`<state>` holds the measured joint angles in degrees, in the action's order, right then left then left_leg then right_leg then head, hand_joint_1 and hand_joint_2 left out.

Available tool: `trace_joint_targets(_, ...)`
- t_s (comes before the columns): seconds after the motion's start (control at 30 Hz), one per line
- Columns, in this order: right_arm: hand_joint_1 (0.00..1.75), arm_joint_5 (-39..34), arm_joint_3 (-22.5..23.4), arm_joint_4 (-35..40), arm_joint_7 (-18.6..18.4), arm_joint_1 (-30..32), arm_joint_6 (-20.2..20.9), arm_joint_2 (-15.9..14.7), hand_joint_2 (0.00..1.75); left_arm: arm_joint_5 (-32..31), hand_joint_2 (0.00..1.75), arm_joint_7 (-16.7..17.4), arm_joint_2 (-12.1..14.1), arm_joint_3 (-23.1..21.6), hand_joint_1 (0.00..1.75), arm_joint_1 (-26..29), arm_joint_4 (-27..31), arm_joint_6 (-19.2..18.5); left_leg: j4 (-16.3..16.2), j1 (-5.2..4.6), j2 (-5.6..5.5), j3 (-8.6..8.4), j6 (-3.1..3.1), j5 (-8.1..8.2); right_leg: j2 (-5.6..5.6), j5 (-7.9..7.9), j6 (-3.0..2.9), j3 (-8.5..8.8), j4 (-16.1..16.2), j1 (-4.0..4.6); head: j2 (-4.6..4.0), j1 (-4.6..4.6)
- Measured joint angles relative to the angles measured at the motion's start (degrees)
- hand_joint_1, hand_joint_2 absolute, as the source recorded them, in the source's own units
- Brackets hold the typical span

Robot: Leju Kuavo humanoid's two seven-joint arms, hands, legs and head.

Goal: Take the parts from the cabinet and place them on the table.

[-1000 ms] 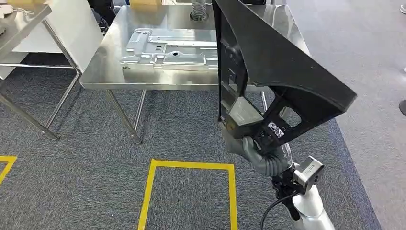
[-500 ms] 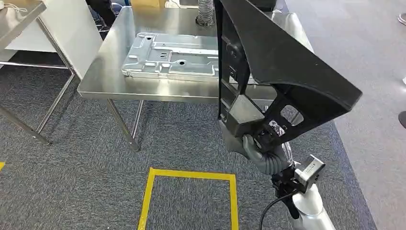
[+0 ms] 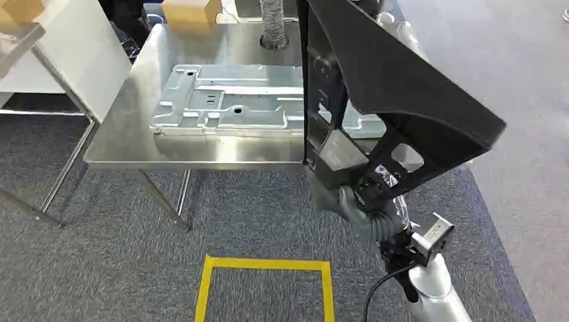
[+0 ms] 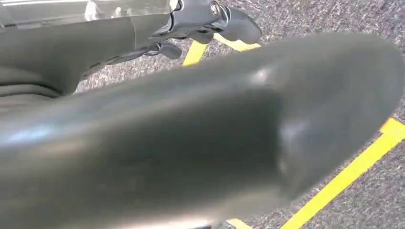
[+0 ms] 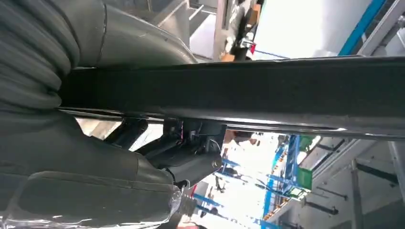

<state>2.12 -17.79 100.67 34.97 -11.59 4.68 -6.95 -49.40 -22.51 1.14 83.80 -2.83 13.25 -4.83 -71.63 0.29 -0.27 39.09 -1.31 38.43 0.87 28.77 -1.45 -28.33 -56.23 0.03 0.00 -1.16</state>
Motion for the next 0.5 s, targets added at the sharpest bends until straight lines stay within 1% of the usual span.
trace_joint_targets(0.03, 1.75, -0.1, 0.0, 0.0, 0.0, 0.0, 0.0, 0.0, 1.75, 0.0, 0.00, 0.0, 0.0, 0.0, 0.00, 0.1, 0.0, 0.0, 3.2, 0.00, 0.00, -0.16, 0.12, -1.83, 0.04, 0.92, 0.10, 1.17, 0.0, 0.00, -0.02, -0.04)
trace_joint_targets(0.07, 1.75, -0.1, 0.0, 0.0, 0.0, -0.1, 0.1, 0.0, 1.75, 0.0, 0.00, 0.0, 0.0, 0.0, 0.00, 0.2, 0.0, 0.0, 7.2, -0.01, -0.01, -0.54, 0.39, -5.93, 0.03, 1.81, 0.24, 2.37, 0.0, 0.01, -0.02, 0.02)
trace_joint_targets(0.1, 1.75, -0.1, 0.0, 0.0, 0.0, -0.1, 0.2, 0.0, 1.75, 0.0, 0.00, 0.0, 0.1, 0.0, 0.00, 0.3, 0.0, 0.0, 11.8, -0.07, 0.00, -0.69, 0.91, -13.49, 0.04, 2.77, 0.41, 2.98, 0.2, 0.00, -0.02, -0.05)
trace_joint_targets(0.13, 1.75, -0.1, 0.0, 0.0, 0.0, -0.1, 0.3, 0.0, 1.75, 0.1, 0.00, 0.1, 0.1, 0.0, 0.00, 0.5, 0.0, 0.1, 12.9, -0.47, -0.09, -0.72, 1.09, -17.58, 0.28, 3.60, 0.75, 3.87, -0.2, 0.20, -0.02, 0.07)
trace_joint_targets(0.17, 1.75, -0.1, 0.0, 0.2, 0.0, -0.2, 0.3, 0.0, 1.75, 0.1, 0.00, 0.2, 0.2, 0.0, 0.00, 0.4, 0.0, 0.1, 12.7, -0.62, -0.05, -1.35, 1.39, -16.54, 0.46, 3.99, 1.23, 3.96, 0.3, 0.18, -0.02, 0.00)
trace_joint_targets(0.2, 1.75, -0.1, 0.0, 0.5, -0.2, -0.3, 0.3, 0.0, 1.75, 0.1, 0.00, 0.2, 0.2, 0.0, 0.00, 0.4, 0.0, 0.1, 12.9, -0.68, -0.07, -1.40, 1.70, -16.55, 0.46, 4.10, 1.55, 4.54, 0.9, 0.02, 0.00, 0.11)
trace_joint_targets(0.23, 1.75, -0.1, 0.0, 0.9, -0.1, -0.4, 0.3, 0.0, 1.75, 0.1, 0.00, 0.2, 0.2, 0.0, 0.00, 0.2, 0.0, 0.1, 13.2, -0.62, -0.05, -1.75, 2.20, -16.19, 0.44, 3.21, 1.95, 4.27, -0.2, 0.17, -0.02, 0.15)
trace_joint_targets(0.27, 1.75, 0.0, 0.0, 1.2, -0.2, -0.8, 0.3, 0.0, 1.75, 0.1, 0.00, 0.2, 0.2, 0.0, 0.00, 0.0, 0.0, 0.1, 13.7, -0.35, -0.15, -2.71, 2.49, -16.00, 0.45, 2.33, 2.28, 3.12, -2.5, 0.21, -0.02, 0.17)
trace_joint_targets(0.3, 1.75, 0.2, 0.0, 1.4, -0.3, -0.9, 0.3, 0.0, 1.75, 0.2, 0.00, 0.2, 0.2, 0.0, 0.00, 0.0, 0.0, 0.1, 14.3, -0.25, -0.10, -3.55, 2.76, -15.69, 0.01, 1.12, 2.52, 1.27, -6.1, 0.01, -0.02, 0.15)
trace_joint_targets(0.33, 1.75, 0.2, 0.0, 1.5, -0.2, -1.1, 0.3, 0.0, 1.75, 0.2, 0.00, 0.2, 0.2, 0.0, 0.00, -0.1, 0.0, 0.1, 14.6, -0.20, -0.09, -4.24, 3.00, -15.20, -0.20, 0.68, 2.83, -1.52, -10.2, 0.04, -0.02, -0.11)
trace_joint_targets(0.37, 1.75, 0.2, 0.0, 1.6, -0.4, -1.2, 0.3, -0.1, 1.75, 0.2, 0.00, 0.2, 0.2, 0.0, 0.00, -0.1, 0.0, 0.1, 14.7, -0.17, -0.10, -4.89, 3.05, -14.58, -0.21, 1.88, 2.94, -4.76, -14.2, -0.08, -0.02, -0.02)
trace_joint_targets(0.4, 1.75, 0.2, 0.1, 1.6, -0.4, -1.2, 0.3, 0.0, 1.75, 0.2, 0.00, 0.2, 0.2, 0.0, 0.00, -0.1, 0.0, 0.1, 14.7, -0.17, -0.12, -5.47, 3.08, -13.93, -0.21, 4.37, 3.04, -7.49, -16.9, -0.24, -0.02, -0.09)
trace_joint_targets(0.43, 1.75, 0.2, 0.0, 1.6, -0.5, -1.2, 0.3, -0.1, 1.75, 0.2, 0.00, 0.2, 0.2, 0.0, 0.00, -0.1, 0.0, 0.0, 14.7, -0.17, -0.17, -6.36, 3.08, -13.15, -0.25, 7.63, 3.35, -9.79, -18.5, -0.40, -0.02, -0.04)
trace_joint_targets(0.47, 1.75, 0.2, 0.1, 1.6, -0.6, -1.2, 0.3, -0.1, 1.75, 0.2, 0.00, 0.2, 0.2, 0.0, 0.00, -0.1, 0.0, 0.0, 14.7, -0.17, -0.21, -7.24, 3.06, -12.43, -0.30, 9.50, 3.55, -11.06, -18.4, -0.48, -0.02, -0.07)
trace_joint_targets(0.5, 1.75, 0.2, 0.1, 1.6, -0.7, -1.2, 0.3, -0.1, 1.75, 0.2, 0.00, 0.1, 0.2, 0.0, 0.00, -0.1, 0.0, 0.0, 14.7, -0.16, -0.25, -8.34, 3.00, -11.63, -0.36, 9.56, 3.62, -11.56, -16.7, -0.52, -0.02, -0.09)
